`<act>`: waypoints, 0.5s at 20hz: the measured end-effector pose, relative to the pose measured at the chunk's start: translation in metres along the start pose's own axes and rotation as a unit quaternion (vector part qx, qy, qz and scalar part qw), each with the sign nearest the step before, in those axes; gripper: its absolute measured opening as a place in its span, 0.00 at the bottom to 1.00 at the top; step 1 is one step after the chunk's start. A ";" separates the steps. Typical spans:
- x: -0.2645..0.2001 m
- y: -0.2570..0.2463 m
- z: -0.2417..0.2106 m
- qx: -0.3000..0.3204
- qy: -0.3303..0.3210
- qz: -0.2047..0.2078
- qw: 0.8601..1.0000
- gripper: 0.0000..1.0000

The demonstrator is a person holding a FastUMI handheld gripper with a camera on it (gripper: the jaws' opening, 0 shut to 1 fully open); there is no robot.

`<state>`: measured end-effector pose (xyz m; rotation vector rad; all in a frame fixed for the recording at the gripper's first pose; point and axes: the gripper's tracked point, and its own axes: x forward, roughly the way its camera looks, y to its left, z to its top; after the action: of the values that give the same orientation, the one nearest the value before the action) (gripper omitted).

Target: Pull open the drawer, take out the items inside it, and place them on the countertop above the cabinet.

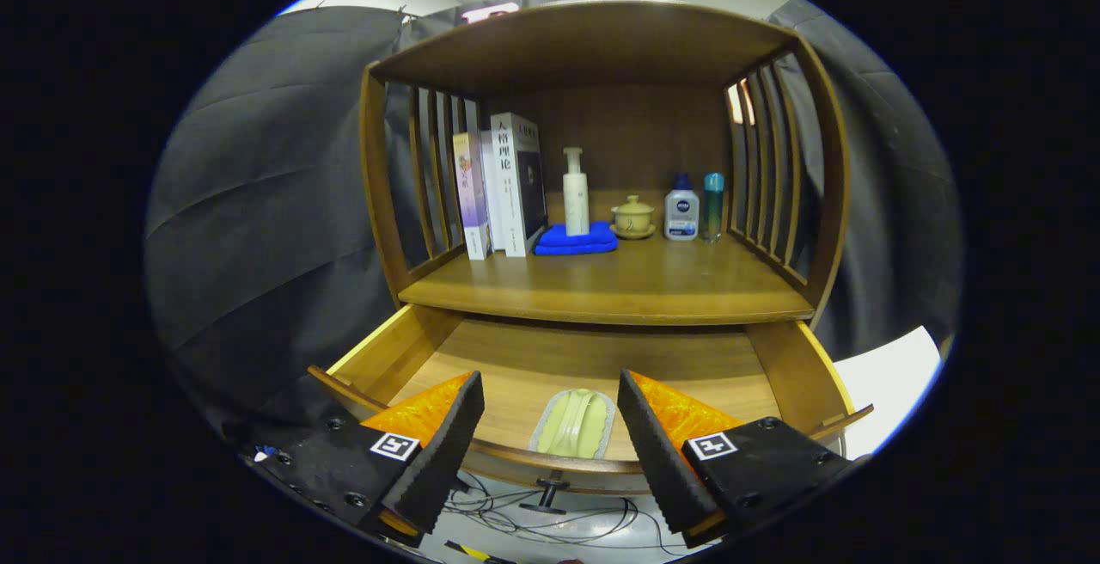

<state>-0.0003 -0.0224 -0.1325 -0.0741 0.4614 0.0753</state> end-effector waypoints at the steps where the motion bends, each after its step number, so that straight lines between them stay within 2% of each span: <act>1: 0.007 -0.004 0.000 -0.008 0.013 -0.004 1.000 0.98; 6: 0.040 -0.009 -0.009 0.011 0.088 0.005 0.996 0.98; 10: 0.063 -0.013 -0.028 0.020 0.152 -0.003 0.988 0.98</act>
<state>0.0450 -0.0344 -0.1849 -0.0471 0.7677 0.0480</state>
